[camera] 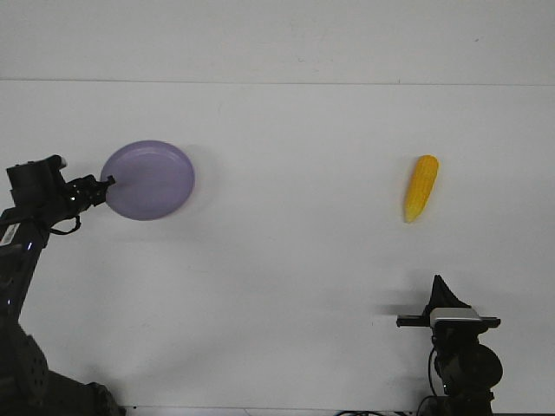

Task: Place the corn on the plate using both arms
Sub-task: 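Reach the left gripper out and grasp the rim of the lavender plate, then drag the plate with the left gripper toward the robot, to the table center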

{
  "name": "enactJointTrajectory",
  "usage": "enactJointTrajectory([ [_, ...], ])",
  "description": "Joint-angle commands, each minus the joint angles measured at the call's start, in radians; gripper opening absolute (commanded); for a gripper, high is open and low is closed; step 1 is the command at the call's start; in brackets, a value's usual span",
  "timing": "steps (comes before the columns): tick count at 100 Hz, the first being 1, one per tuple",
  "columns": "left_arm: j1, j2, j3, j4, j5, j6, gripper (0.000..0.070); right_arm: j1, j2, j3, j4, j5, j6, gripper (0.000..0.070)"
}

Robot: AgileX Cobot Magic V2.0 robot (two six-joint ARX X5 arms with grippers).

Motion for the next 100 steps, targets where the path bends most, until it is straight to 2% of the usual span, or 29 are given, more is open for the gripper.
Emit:
enactJointTrajectory([
  [1,0.000,-0.069,0.028,-0.014,0.054,-0.033,0.0007,-0.002,0.000,-0.003,0.009,0.002,-0.001,0.0010],
  [8,-0.010,-0.156,0.028,-0.061,0.084,-0.040,0.0007,-0.002,0.000,-0.003,0.009,0.003,-0.001,0.0010],
  [21,-0.081,-0.293,0.008,-0.163,0.082,-0.029,0.0007,-0.002,0.000,-0.003,0.009,0.002,-0.001,0.0010],
  [44,-0.330,-0.441,-0.161,-0.210,0.047,-0.045,0.0007,-0.002,0.000,-0.003,0.009,0.003,-0.001,0.0009],
  [59,-0.525,-0.456,-0.294,-0.177,-0.017,-0.088,0.0007,-0.002,0.000,-0.003,0.009,0.002,-0.001,0.0010],
  [76,-0.698,-0.439,-0.441,-0.042,-0.104,-0.163,0.0007,-0.002,0.000,-0.003,0.009,0.002,-0.001,0.0010],
  [87,-0.761,-0.411,-0.486,0.009,-0.172,-0.179,0.0007,-0.002,0.000,-0.003,0.009,0.002,-0.001,0.0010],
  [100,-0.794,-0.359,-0.498,0.034,-0.187,-0.179,0.0007,-0.002,0.000,-0.003,0.009,0.003,-0.001,0.0010],
])
